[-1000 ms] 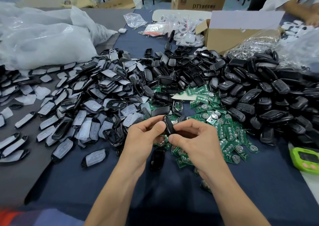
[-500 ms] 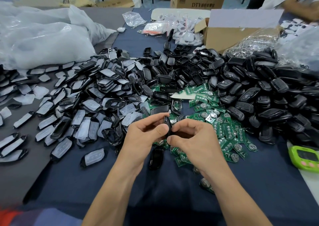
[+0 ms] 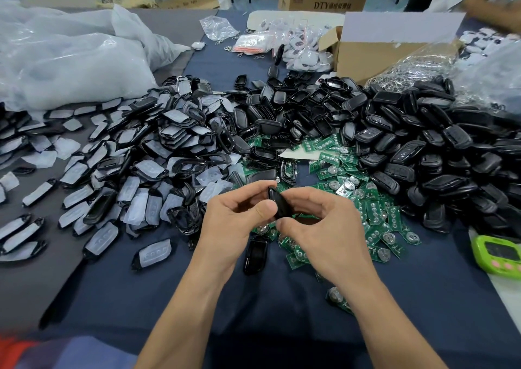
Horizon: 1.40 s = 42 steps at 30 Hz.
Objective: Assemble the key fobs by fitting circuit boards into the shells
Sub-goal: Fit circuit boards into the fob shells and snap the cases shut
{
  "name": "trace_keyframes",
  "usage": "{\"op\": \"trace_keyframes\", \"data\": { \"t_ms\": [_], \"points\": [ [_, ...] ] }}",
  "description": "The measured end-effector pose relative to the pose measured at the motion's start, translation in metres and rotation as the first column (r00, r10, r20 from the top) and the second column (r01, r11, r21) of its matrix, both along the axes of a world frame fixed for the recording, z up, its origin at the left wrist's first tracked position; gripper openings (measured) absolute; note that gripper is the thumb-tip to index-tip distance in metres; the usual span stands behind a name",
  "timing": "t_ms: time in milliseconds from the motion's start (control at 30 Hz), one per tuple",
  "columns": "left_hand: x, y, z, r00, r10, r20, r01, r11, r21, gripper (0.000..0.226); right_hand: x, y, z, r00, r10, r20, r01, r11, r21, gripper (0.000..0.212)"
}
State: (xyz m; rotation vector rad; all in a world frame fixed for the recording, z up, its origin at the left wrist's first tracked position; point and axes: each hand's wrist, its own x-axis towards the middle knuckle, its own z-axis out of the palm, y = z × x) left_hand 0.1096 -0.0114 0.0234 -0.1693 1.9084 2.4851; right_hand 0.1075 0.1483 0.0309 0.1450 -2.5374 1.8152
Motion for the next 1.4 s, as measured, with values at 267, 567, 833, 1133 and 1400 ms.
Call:
{"op": "trace_keyframes", "data": {
  "t_ms": [267,567,833,1133,1400],
  "points": [
    [-0.001,0.001,-0.003,1.000,0.017,-0.022,-0.018,1.000,-0.018,0.029,-0.002,-0.003,0.007,1.000,0.008,0.017,-0.008,1.000,-0.004,0.052],
    [-0.002,-0.003,0.001,0.999,-0.031,-0.022,0.029,0.995,-0.094,0.033,0.000,-0.005,0.007,0.998,-0.058,-0.023,0.059,0.995,0.076,0.042],
    [-0.008,0.003,0.004,0.989,0.136,0.053,-0.125,0.978,-0.168,0.041,0.010,-0.018,-0.002,0.963,-0.112,-0.244,0.183,0.938,0.294,0.048],
    [-0.008,-0.010,0.001,0.999,0.039,0.037,-0.033,0.988,-0.151,0.036,-0.013,0.002,0.005,0.980,0.065,0.187,-0.035,0.986,-0.163,0.031],
    [-0.006,-0.003,0.002,1.000,0.010,0.013,-0.007,0.976,-0.216,0.031,-0.008,-0.001,0.003,0.988,-0.014,0.155,0.045,0.980,-0.196,0.026]
  ]
}}
